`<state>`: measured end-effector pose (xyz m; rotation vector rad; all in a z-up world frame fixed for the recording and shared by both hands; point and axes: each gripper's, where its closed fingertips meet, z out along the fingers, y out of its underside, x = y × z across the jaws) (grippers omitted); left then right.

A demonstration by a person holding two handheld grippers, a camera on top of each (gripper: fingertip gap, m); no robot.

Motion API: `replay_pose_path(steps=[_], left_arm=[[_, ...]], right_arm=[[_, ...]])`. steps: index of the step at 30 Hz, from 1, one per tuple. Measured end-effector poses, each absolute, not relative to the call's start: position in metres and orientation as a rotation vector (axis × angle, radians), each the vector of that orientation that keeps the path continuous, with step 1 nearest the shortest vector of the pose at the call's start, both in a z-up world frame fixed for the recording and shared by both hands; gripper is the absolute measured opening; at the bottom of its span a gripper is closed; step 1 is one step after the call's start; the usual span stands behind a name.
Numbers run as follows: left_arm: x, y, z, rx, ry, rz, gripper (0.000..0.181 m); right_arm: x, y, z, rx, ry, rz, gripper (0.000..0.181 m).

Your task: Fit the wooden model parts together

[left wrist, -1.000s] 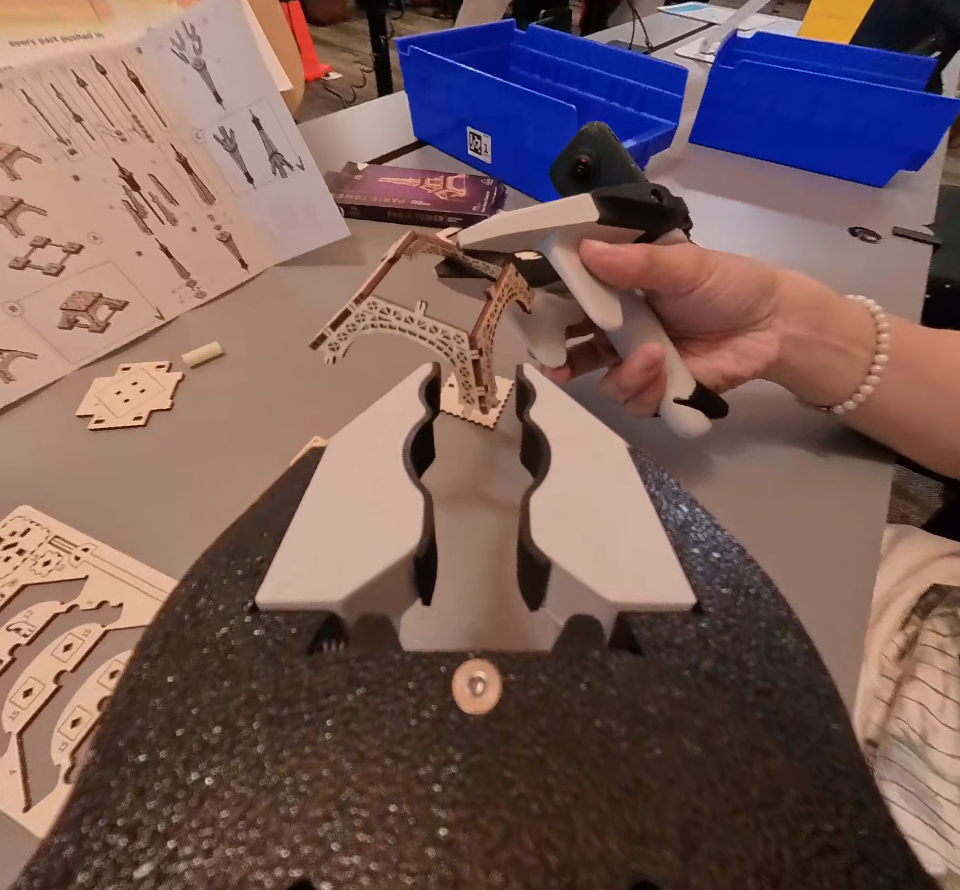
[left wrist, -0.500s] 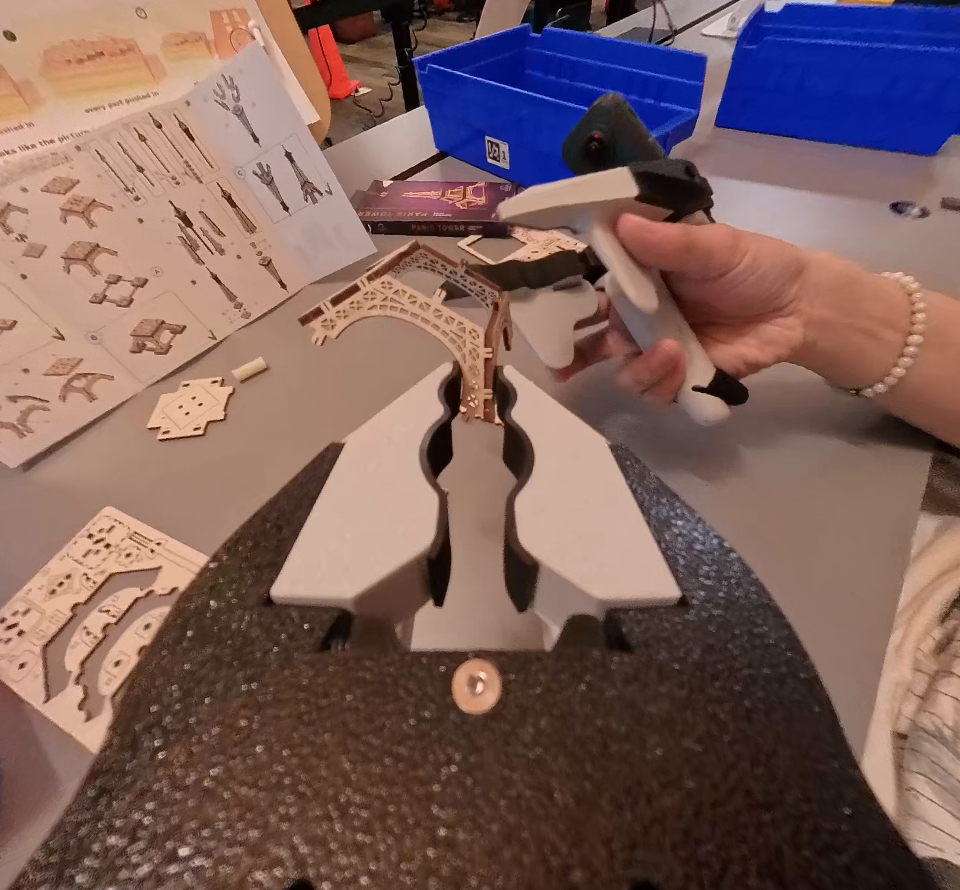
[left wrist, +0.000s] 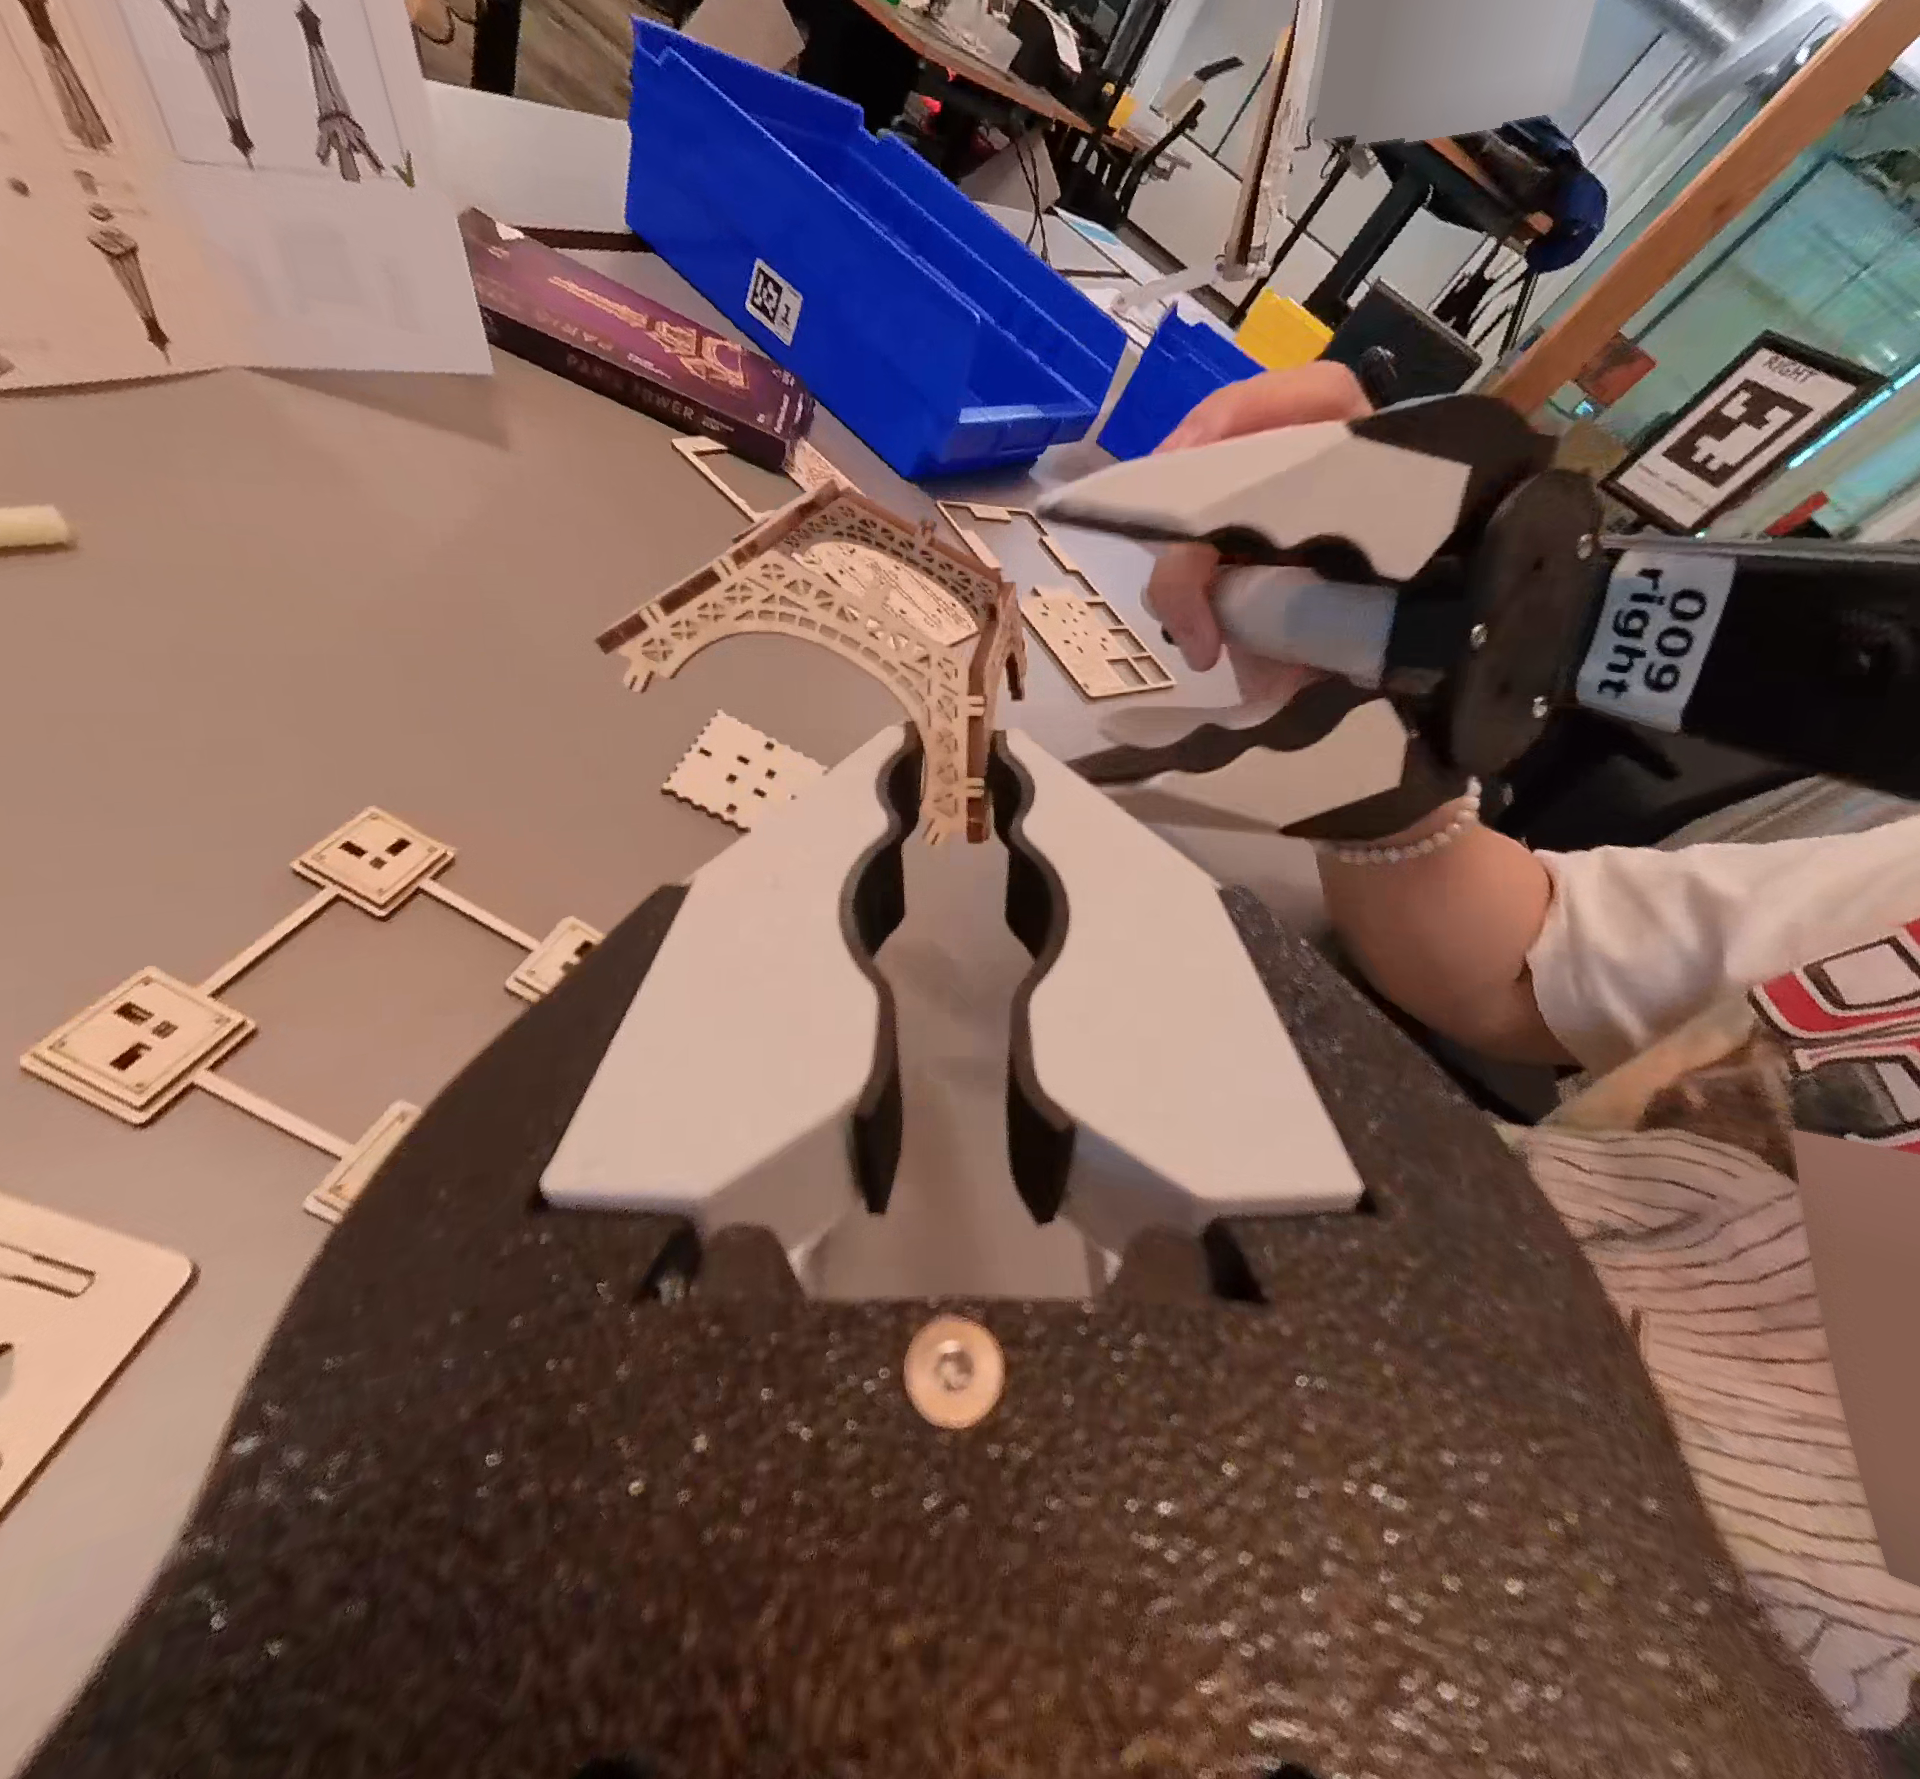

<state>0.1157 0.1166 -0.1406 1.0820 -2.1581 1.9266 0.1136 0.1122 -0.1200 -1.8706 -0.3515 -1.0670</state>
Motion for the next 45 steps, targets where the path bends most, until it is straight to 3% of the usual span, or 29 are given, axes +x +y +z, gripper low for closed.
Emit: replay_pose_path(steps=[4,7,10,12,17,22,30,45], left_arm=[[0.111,0.113,-0.145,1.046,-2.211,1.878,0.009],[0.106,0.11,-0.15,1.009,-2.25,1.833,0.008],[0.107,0.111,-0.15,1.002,-2.272,1.842,0.009],[0.112,0.113,-0.15,1.008,-2.355,1.861,0.022],[0.125,0.119,-0.14,0.873,-2.88,1.982,0.032],[0.127,0.111,-0.13,0.705,-3.192,2.051,0.03],[0.124,0.108,-0.118,0.466,-3.341,2.186,0.017],[0.109,0.106,-0.1,-0.134,-3.52,2.416,0.011]], right_arm=[[0.117,0.117,-0.141,-1.942,-0.431,-1.125,0.035],[0.122,0.115,-0.141,-1.946,-0.456,-1.223,0.012],[0.124,0.115,-0.14,-1.946,-0.454,-1.246,0.012],[0.13,0.111,-0.137,-1.956,-0.379,-1.273,0.012],[0.143,0.101,-0.141,-2.034,-0.148,-1.165,0.012],[0.142,0.097,-0.133,-2.009,0.032,-1.044,0.012],[0.126,0.103,-0.125,-1.97,0.136,-0.82,0.012],[0.106,0.108,-0.114,-1.918,0.176,-0.574,0.012]])
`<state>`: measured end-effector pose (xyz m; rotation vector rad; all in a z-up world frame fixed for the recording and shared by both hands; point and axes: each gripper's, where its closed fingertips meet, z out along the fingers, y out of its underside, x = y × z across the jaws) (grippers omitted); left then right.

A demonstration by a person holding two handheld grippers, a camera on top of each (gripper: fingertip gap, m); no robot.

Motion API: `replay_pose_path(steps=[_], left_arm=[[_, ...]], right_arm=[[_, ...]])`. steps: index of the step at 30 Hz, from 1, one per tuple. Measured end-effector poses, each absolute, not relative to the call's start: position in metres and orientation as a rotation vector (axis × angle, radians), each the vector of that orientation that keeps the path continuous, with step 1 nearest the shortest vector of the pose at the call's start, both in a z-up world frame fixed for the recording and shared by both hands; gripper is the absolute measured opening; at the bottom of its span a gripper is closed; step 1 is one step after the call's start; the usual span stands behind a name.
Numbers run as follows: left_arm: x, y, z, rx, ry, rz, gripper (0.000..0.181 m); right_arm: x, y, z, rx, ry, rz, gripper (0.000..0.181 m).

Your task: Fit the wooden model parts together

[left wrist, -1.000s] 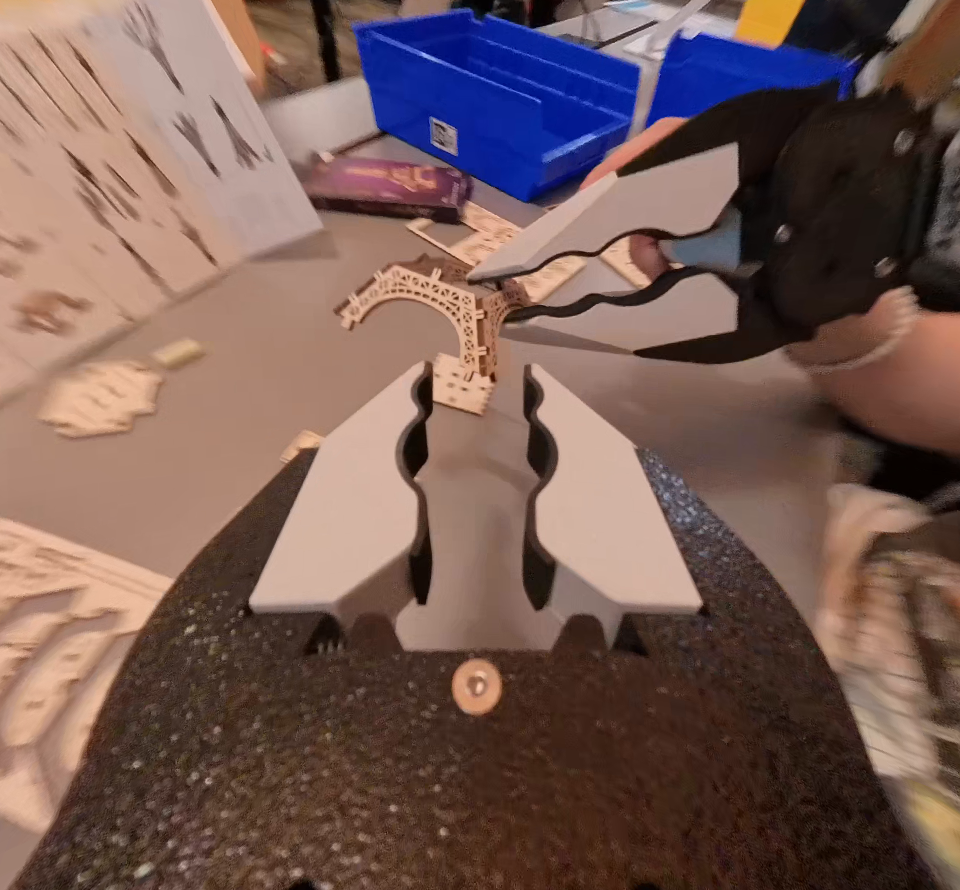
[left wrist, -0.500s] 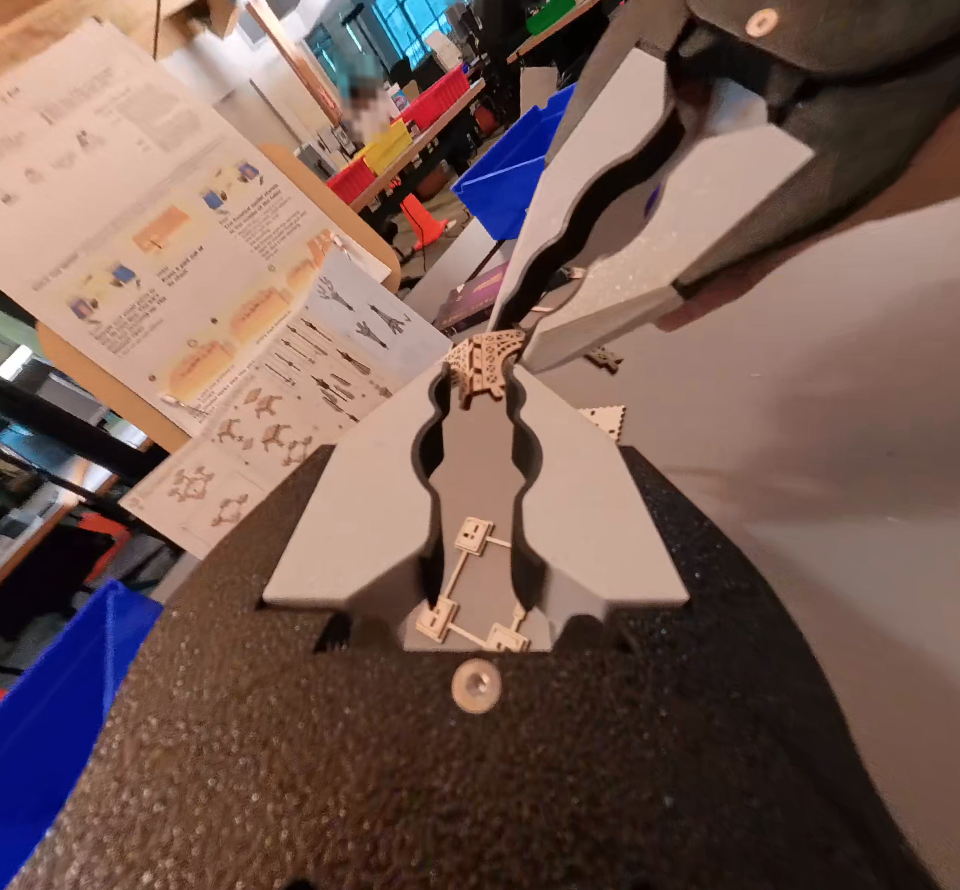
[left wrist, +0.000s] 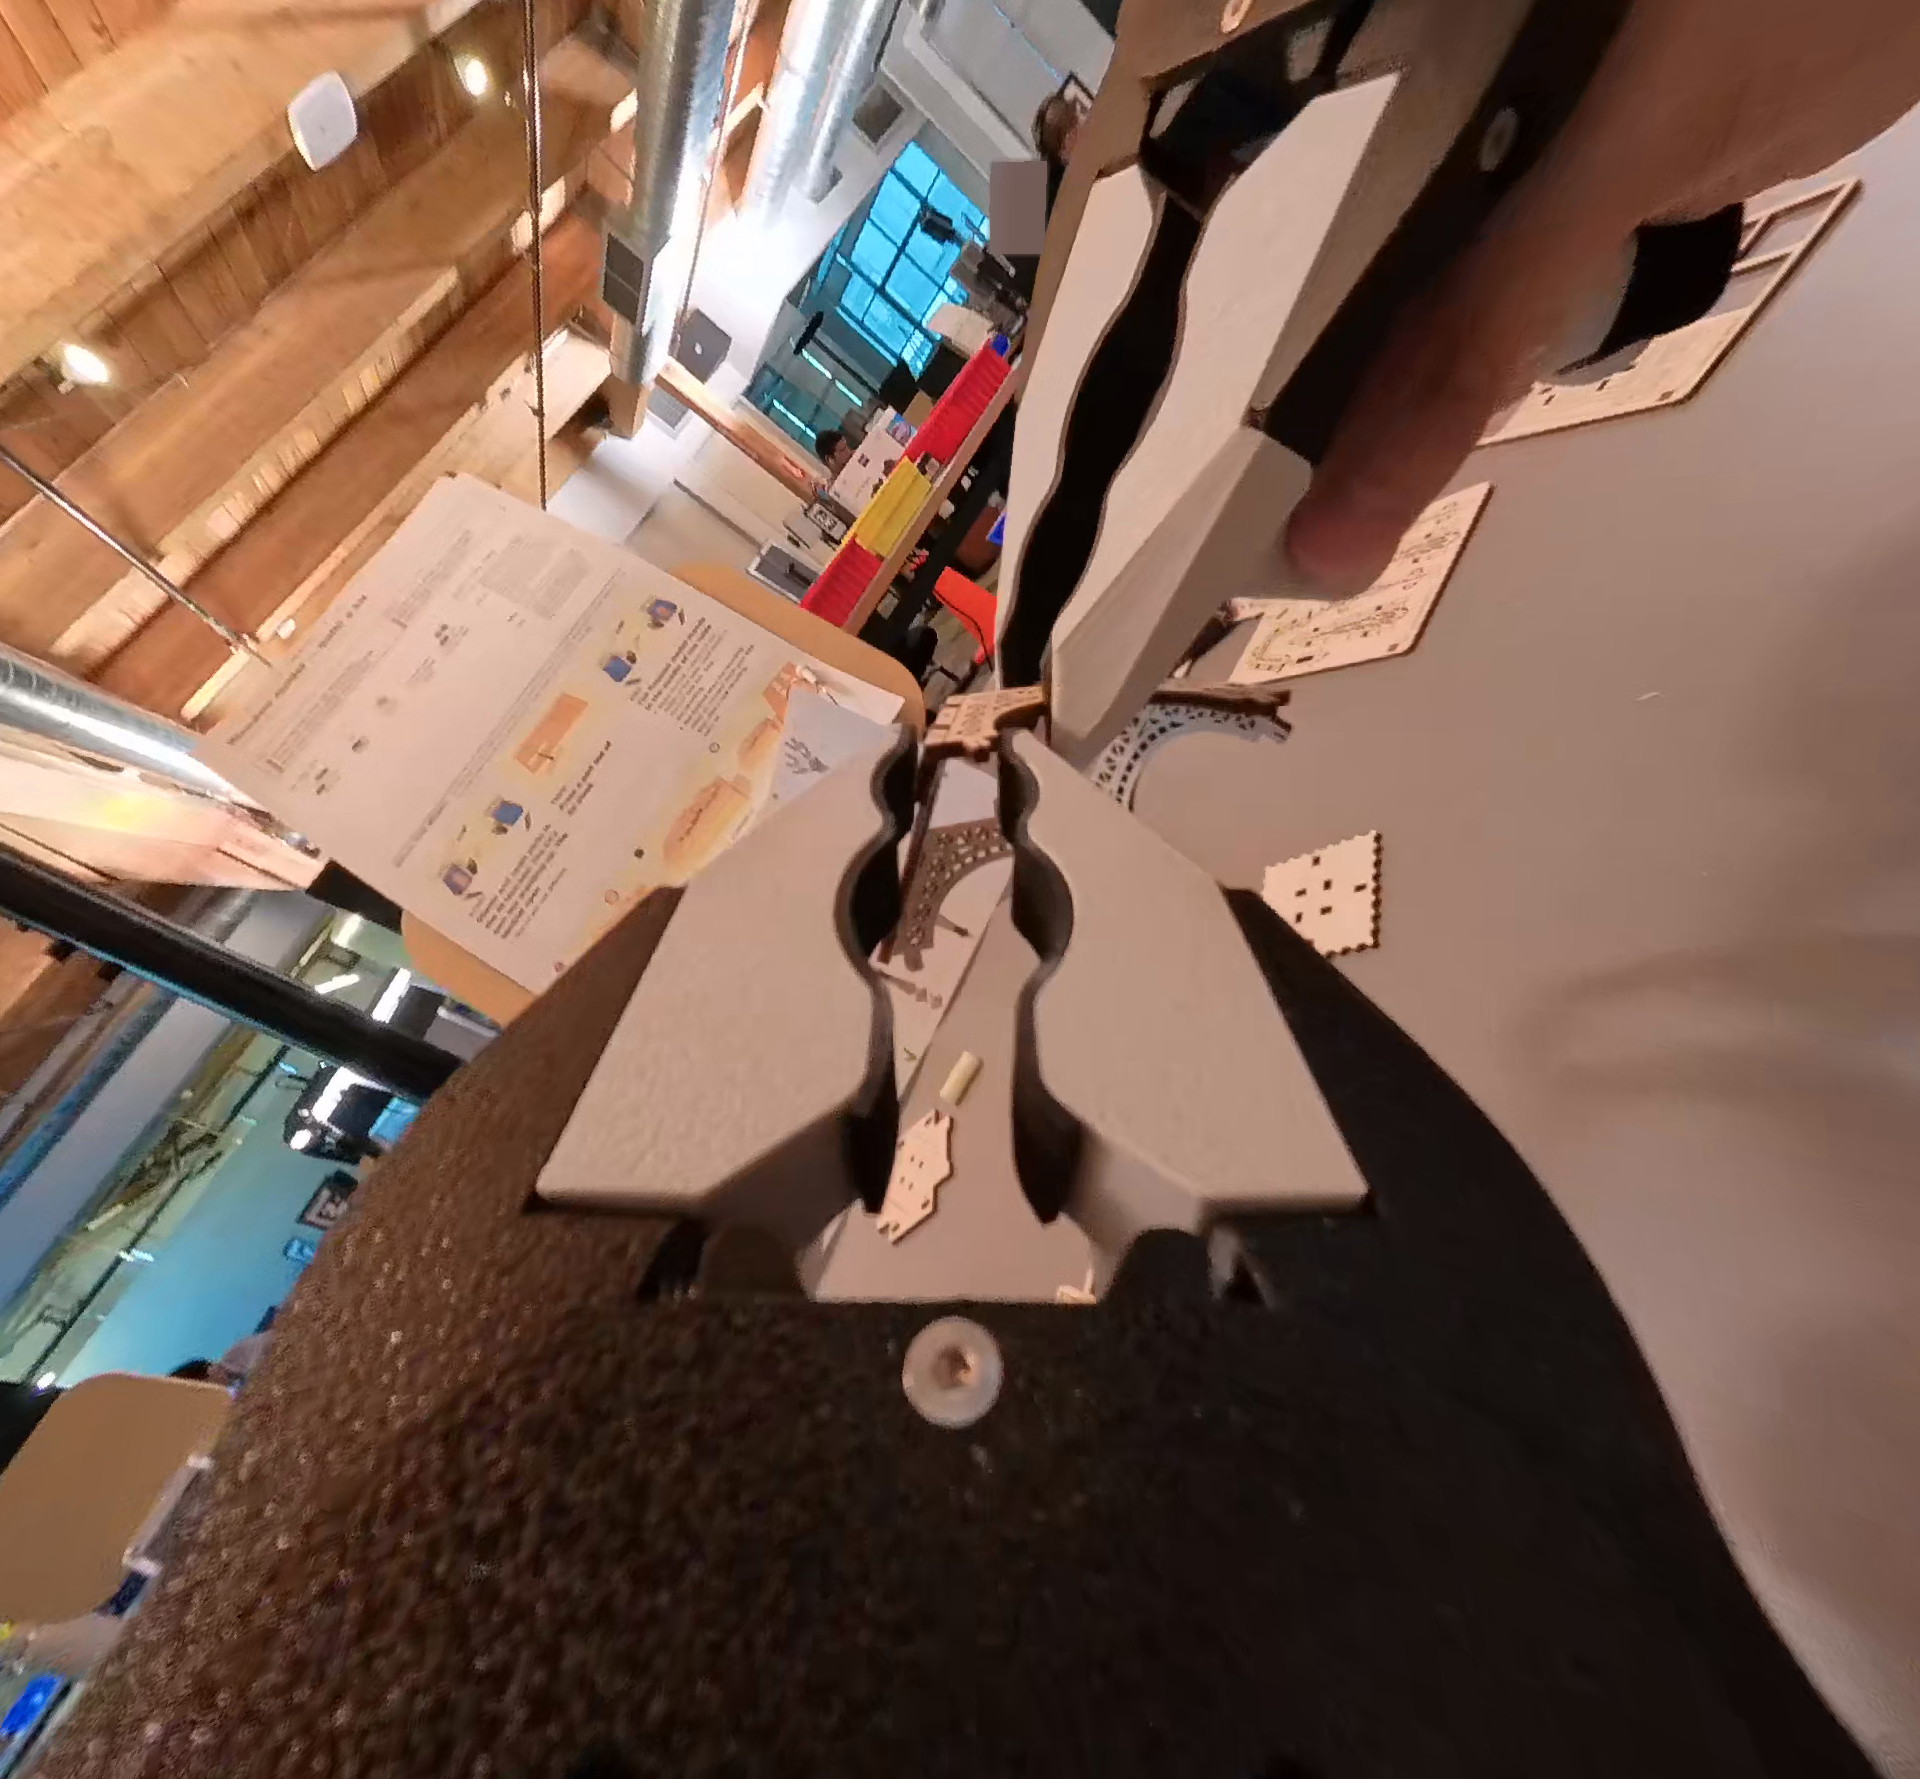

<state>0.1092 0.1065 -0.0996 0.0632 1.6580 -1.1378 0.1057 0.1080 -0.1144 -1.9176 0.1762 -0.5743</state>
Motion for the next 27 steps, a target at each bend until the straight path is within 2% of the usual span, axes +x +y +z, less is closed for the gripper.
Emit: replay_pose_path(steps=[9,12,16,21,27], left_arm=[[0.099,0.11,-0.086,0.092,1.603,-1.273,0.011],[0.093,0.111,-0.085,0.119,1.62,-1.322,0.016],[0.093,0.113,-0.082,0.119,1.617,-1.314,0.011],[0.1,0.112,-0.094,0.162,1.655,-1.079,0.021],[0.109,0.108,-0.104,0.123,1.695,-0.943,0.019]], right_arm=[[0.097,0.113,-0.104,-1.825,0.214,-0.415,0.012],[0.102,0.111,-0.103,-1.836,0.205,-0.524,0.012],[0.107,0.108,-0.1,-1.846,0.19,-0.641,0.012],[0.112,0.107,-0.105,-1.916,0.137,-0.846,0.012],[0.117,0.106,-0.107,-1.966,0.072,-1.101,0.012]])
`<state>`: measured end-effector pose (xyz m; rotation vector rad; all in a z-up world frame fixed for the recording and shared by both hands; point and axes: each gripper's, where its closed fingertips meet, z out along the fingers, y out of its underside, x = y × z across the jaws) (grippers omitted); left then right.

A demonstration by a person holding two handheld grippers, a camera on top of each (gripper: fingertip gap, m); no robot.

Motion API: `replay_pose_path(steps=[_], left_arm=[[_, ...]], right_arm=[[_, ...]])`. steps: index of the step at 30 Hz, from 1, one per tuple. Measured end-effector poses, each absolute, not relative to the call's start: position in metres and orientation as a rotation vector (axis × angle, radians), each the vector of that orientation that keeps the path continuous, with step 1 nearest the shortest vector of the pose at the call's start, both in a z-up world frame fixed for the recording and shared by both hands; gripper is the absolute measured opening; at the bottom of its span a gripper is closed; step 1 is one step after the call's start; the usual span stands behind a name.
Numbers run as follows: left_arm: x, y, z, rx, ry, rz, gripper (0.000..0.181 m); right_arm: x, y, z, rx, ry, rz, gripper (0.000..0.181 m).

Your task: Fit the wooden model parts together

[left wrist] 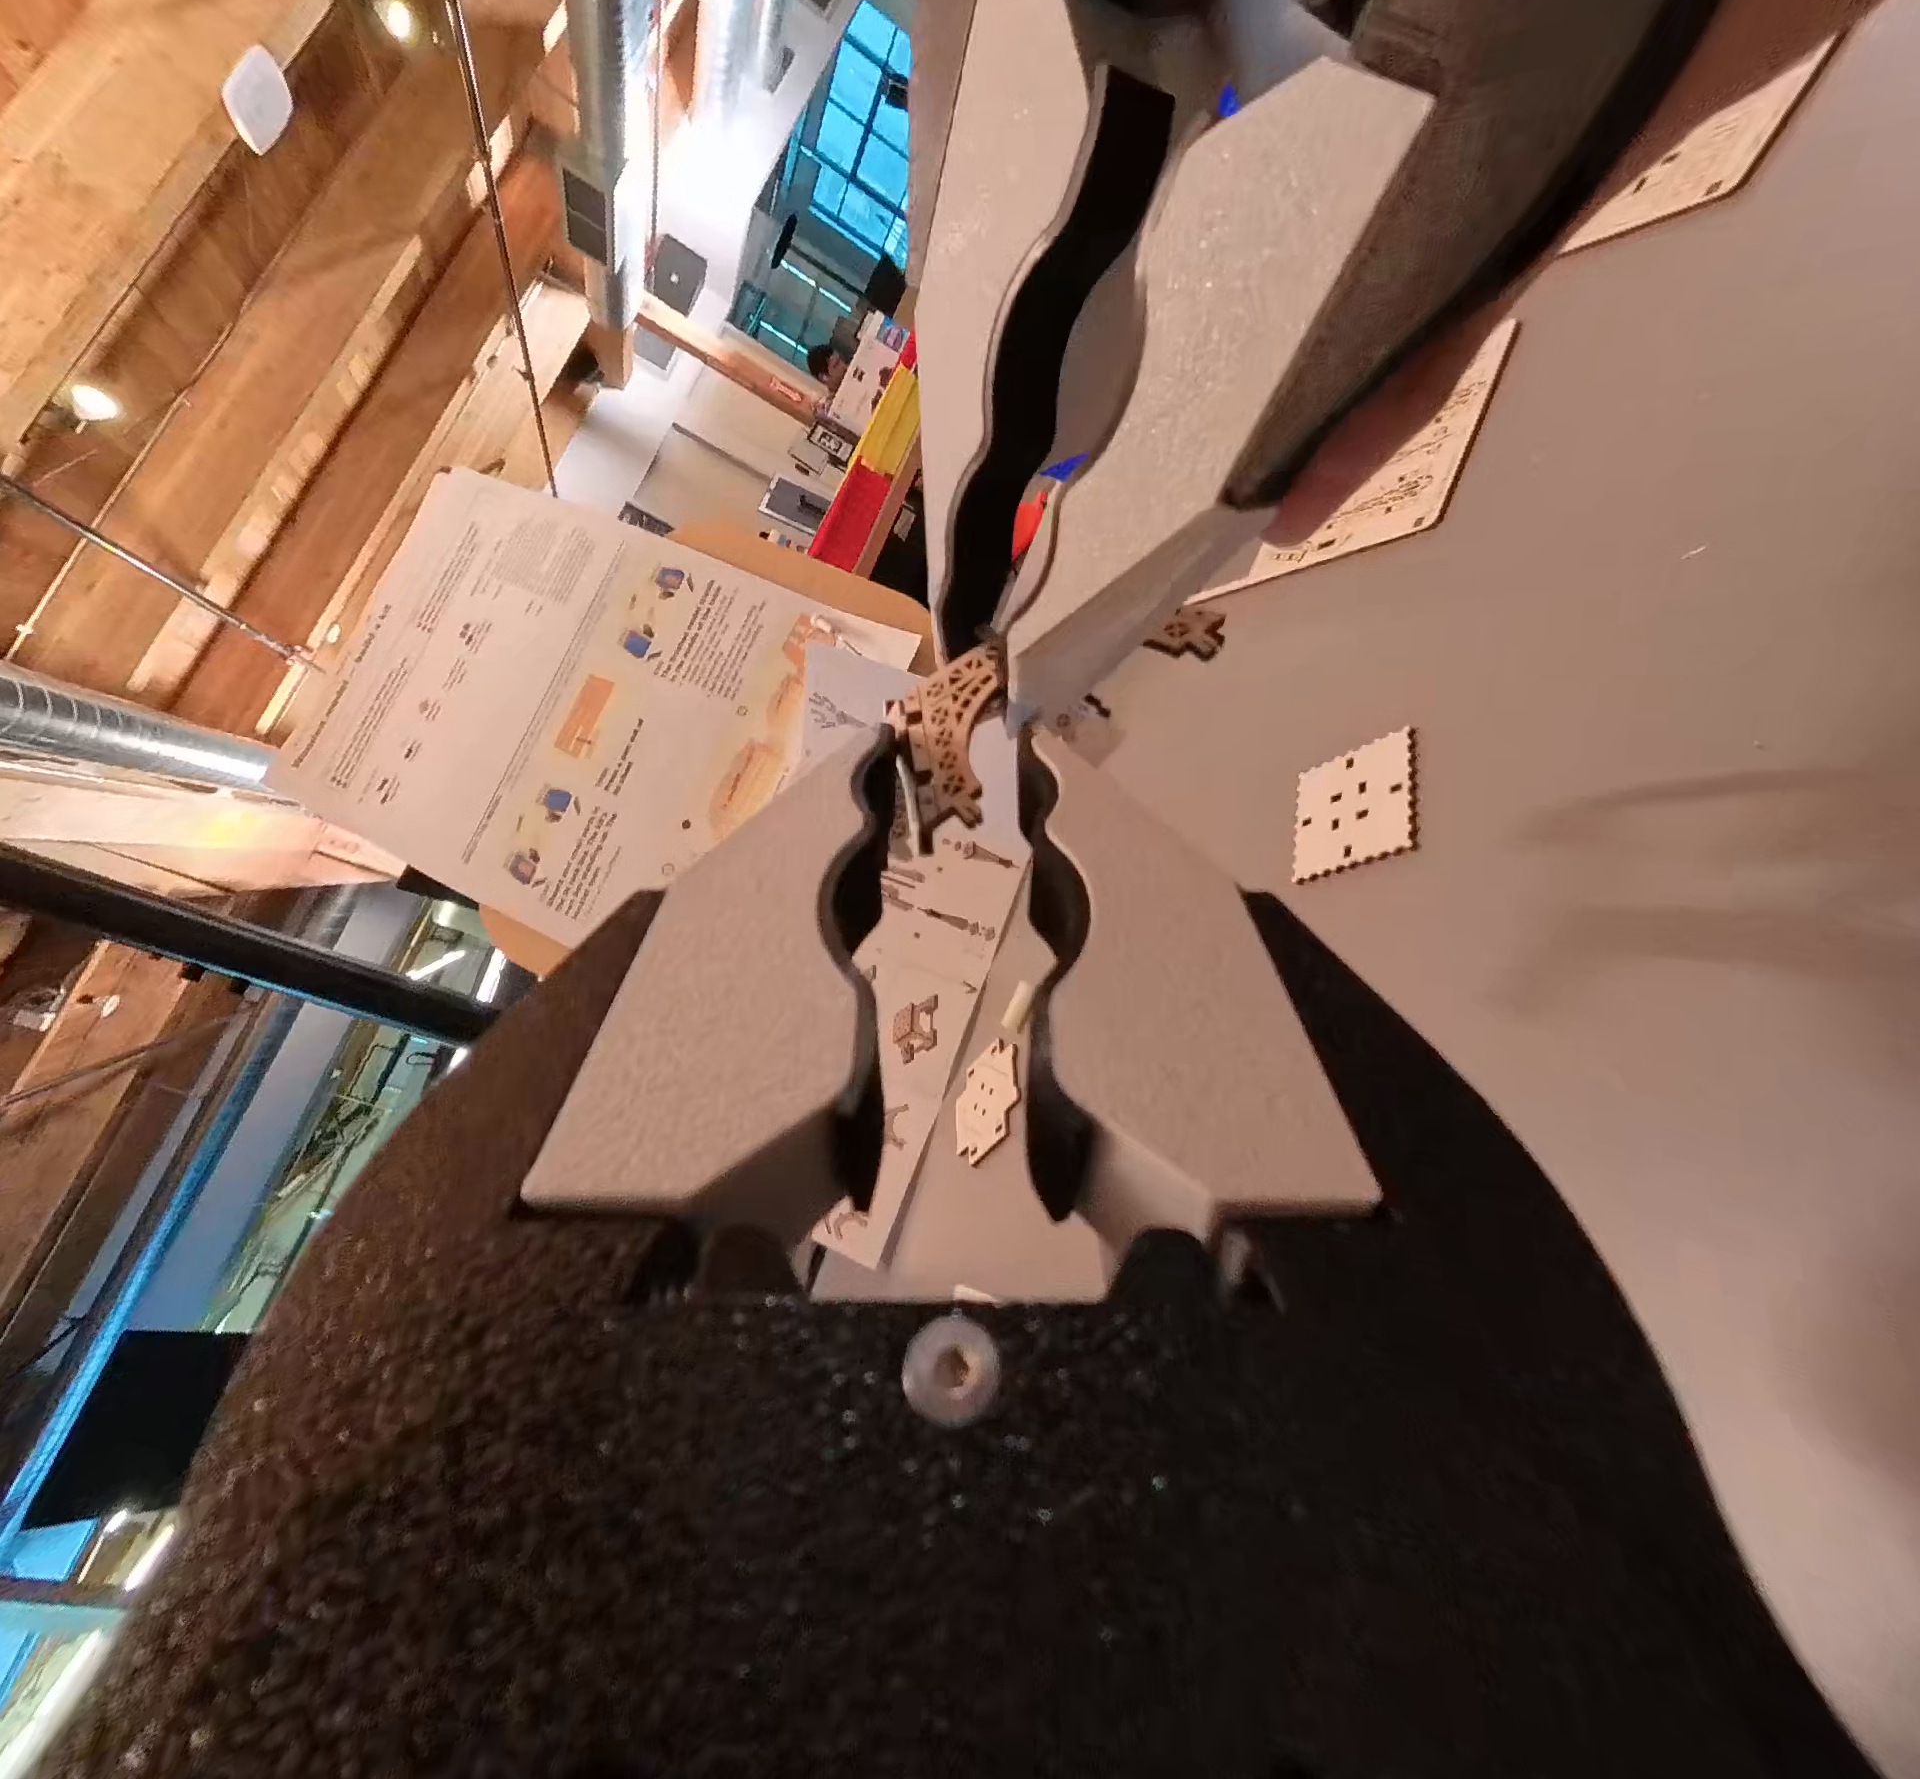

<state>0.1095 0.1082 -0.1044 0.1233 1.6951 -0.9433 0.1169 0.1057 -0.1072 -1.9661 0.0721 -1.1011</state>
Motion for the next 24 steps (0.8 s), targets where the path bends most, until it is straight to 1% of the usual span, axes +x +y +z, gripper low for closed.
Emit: replay_pose_path(steps=[5,9,13,24], left_arm=[[0.116,0.112,-0.109,0.082,1.717,-0.884,0.02],[0.116,0.11,-0.112,0.073,1.728,-0.895,0.016],[0.119,0.112,-0.113,0.044,1.726,-0.939,0.012],[0.119,0.111,-0.117,0.071,1.73,-0.96,0.012]], right_arm=[[0.119,0.105,-0.111,-2.012,0.026,-1.243,0.012],[0.12,0.106,-0.115,-2.043,0.003,-1.325,0.012],[0.118,0.11,-0.115,-2.031,-0.01,-1.312,0.013],[0.118,0.11,-0.119,-2.084,-0.063,-1.368,0.012]])
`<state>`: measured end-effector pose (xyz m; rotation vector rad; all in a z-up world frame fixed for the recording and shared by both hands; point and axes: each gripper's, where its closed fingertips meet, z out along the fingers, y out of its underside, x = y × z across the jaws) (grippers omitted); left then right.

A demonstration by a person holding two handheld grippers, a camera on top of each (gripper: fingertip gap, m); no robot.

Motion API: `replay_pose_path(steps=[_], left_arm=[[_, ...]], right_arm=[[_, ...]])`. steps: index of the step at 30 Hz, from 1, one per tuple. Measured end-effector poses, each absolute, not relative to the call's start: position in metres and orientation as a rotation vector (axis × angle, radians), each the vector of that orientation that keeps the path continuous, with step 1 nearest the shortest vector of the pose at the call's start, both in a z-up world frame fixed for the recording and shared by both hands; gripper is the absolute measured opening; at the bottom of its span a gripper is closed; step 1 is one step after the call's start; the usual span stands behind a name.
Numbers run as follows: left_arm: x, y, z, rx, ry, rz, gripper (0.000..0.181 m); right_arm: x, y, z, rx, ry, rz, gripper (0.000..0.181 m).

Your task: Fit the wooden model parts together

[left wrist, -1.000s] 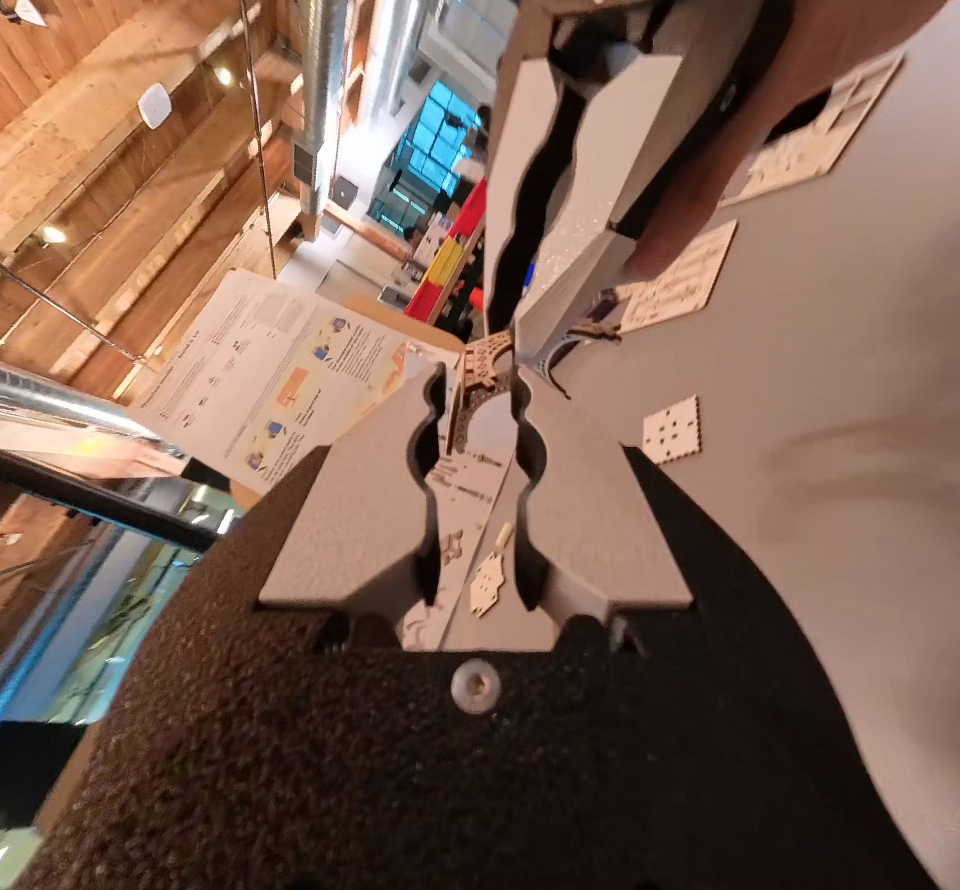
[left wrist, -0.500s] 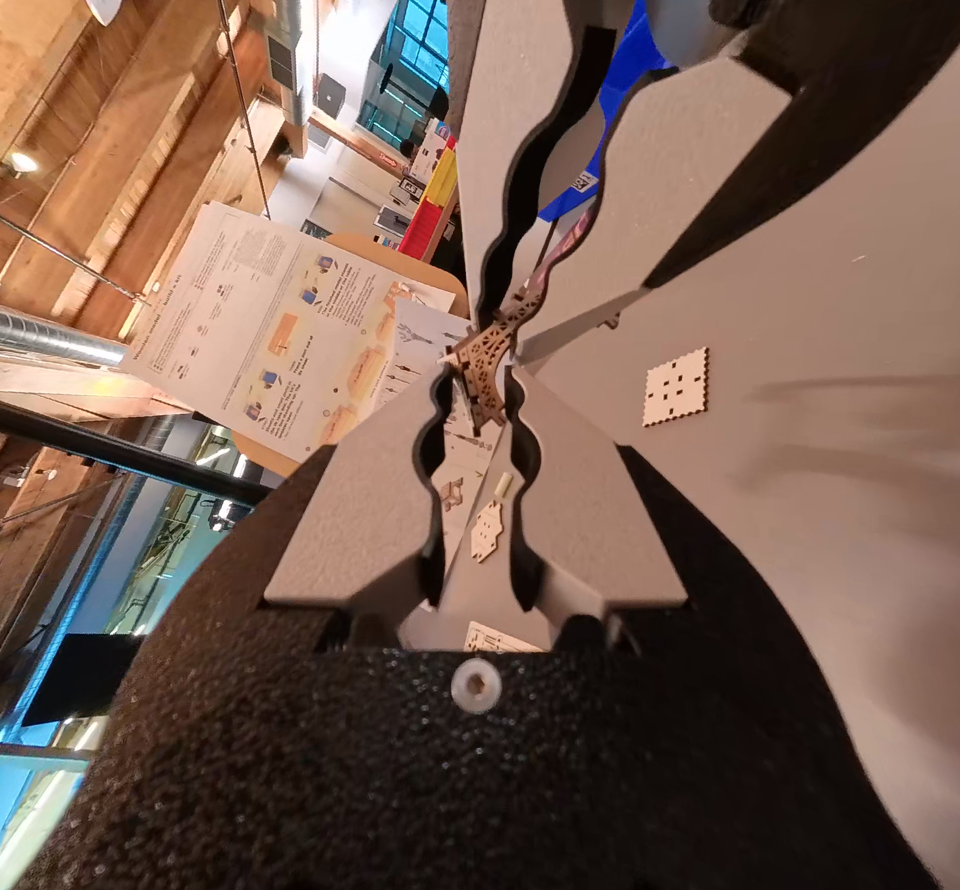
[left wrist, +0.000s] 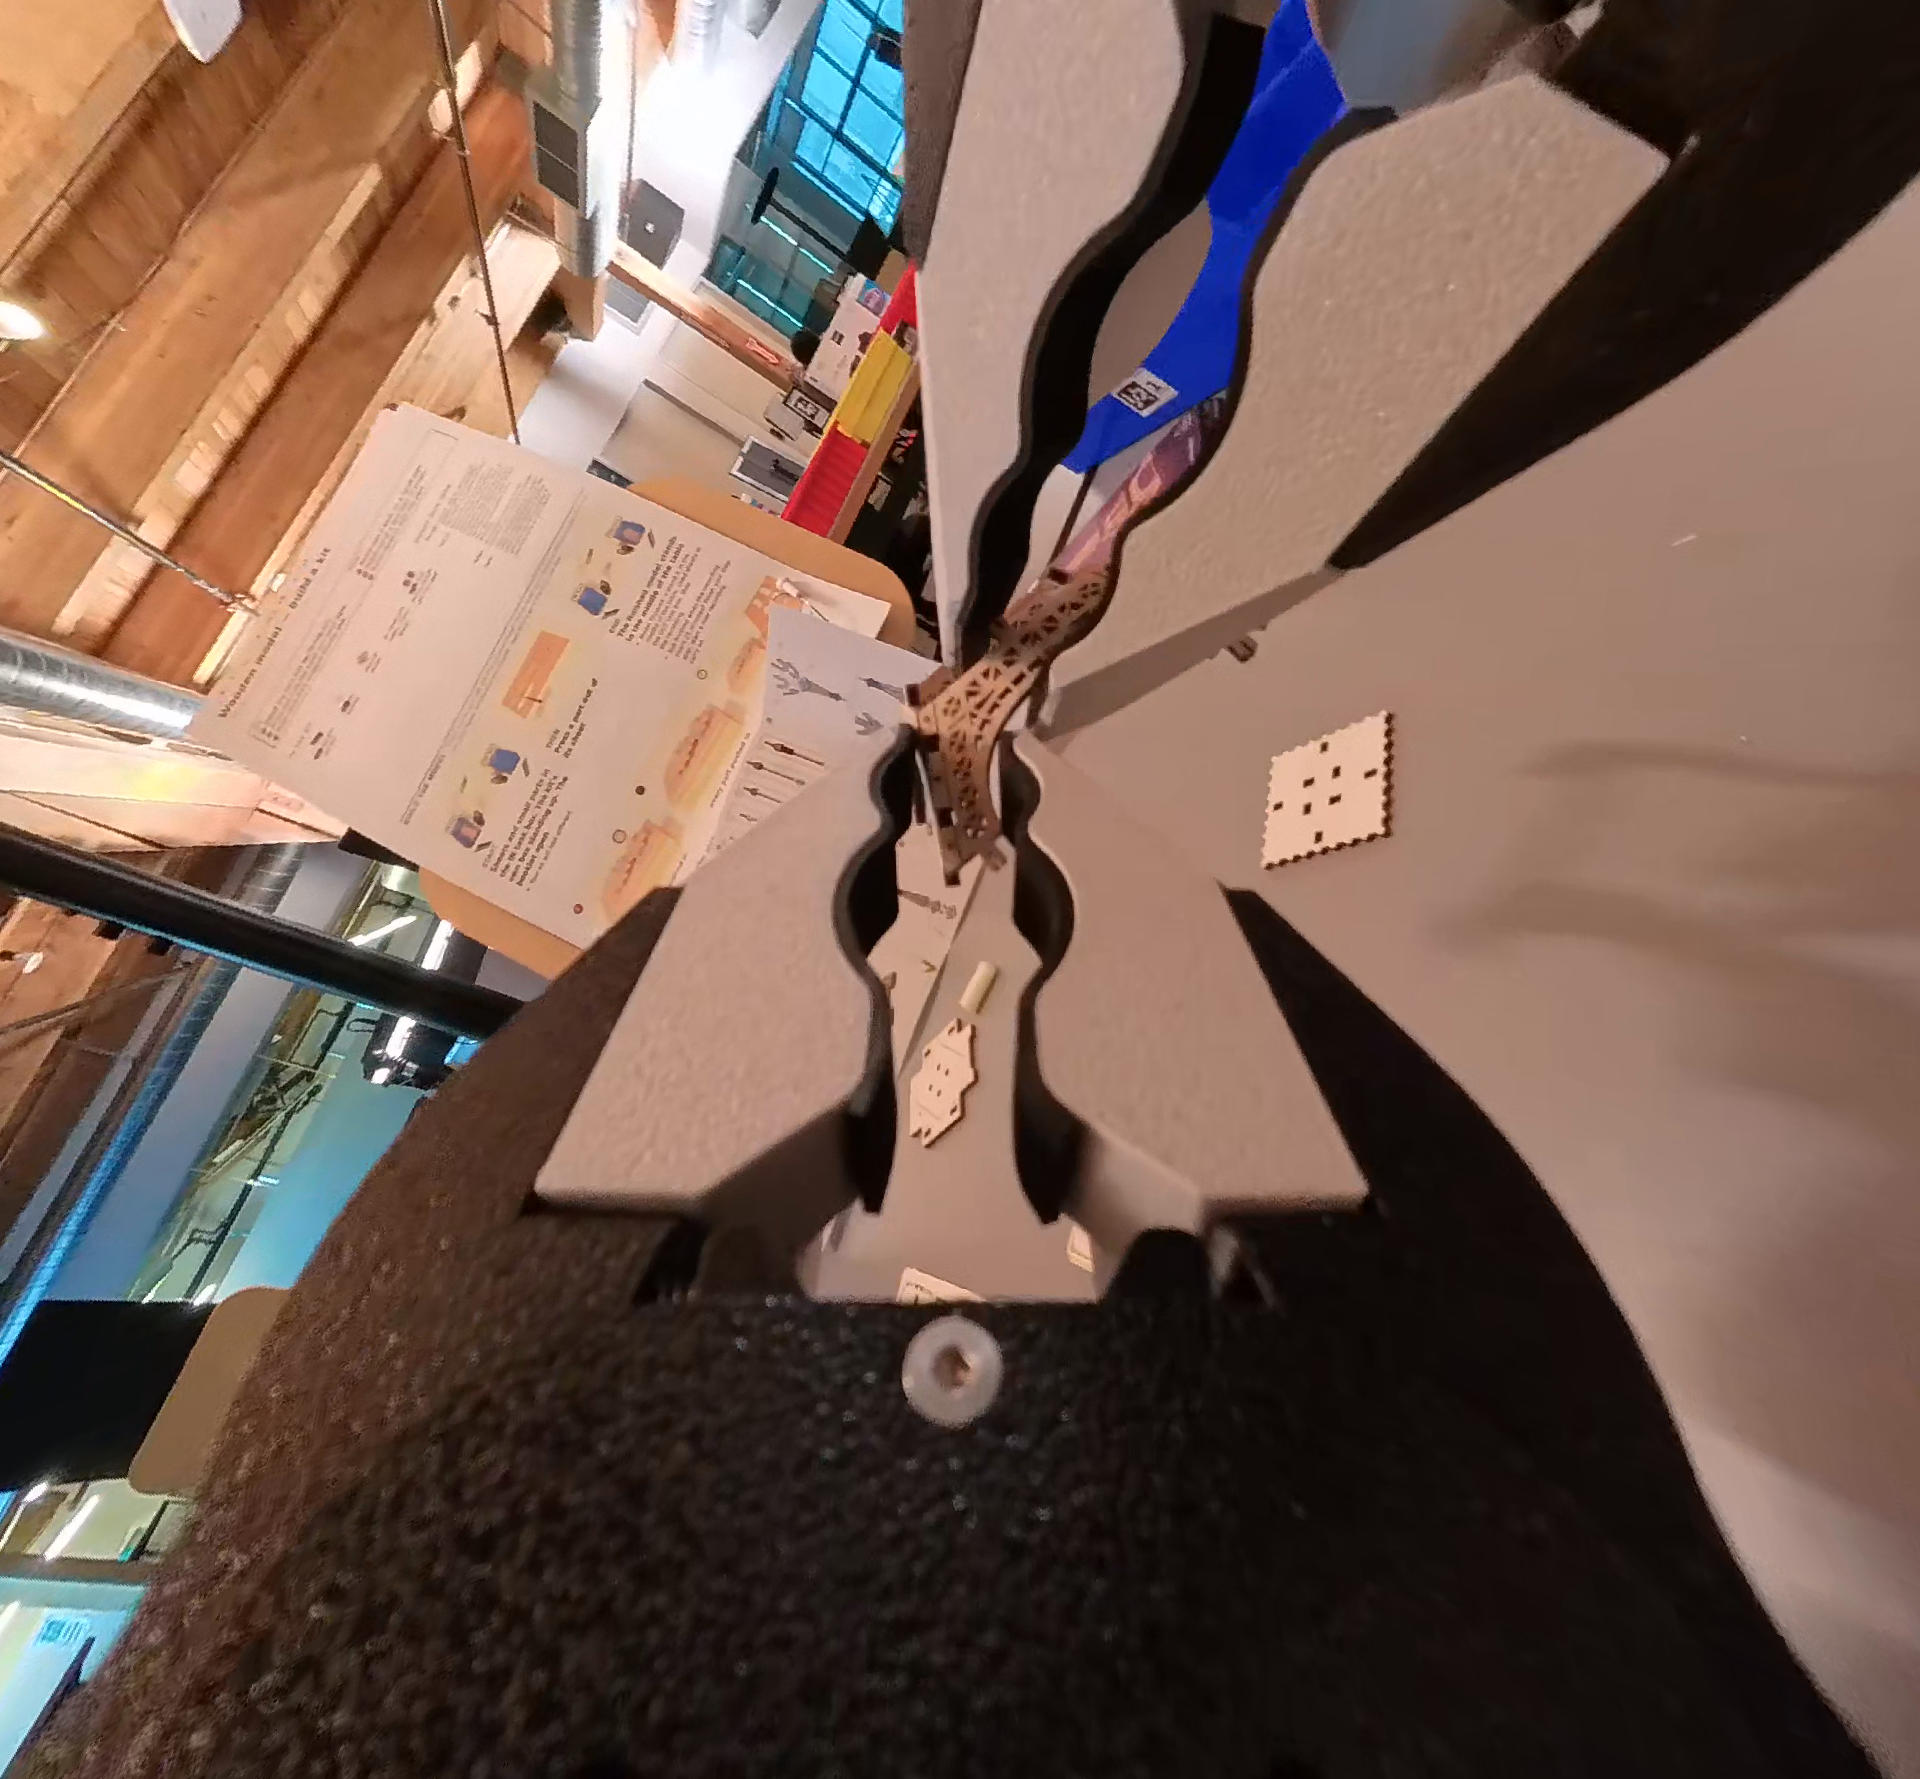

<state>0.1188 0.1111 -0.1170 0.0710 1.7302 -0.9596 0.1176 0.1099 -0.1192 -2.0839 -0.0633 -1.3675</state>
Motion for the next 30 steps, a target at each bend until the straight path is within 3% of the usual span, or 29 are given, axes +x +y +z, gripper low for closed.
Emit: replay_pose_path(steps=[16,30], left_arm=[[0.119,0.1129,-0.1168,0.059,1.729,-0.967,0.009],[0.1178,0.1159,-0.1088,0.001,1.728,-1.049,0.02]], right_arm=[[0.1173,0.112,-0.1203,-2.081,-0.063,-1.357,0.012],[0.1167,0.1124,-0.1175,-2.044,0.0,-1.23,0.013]])
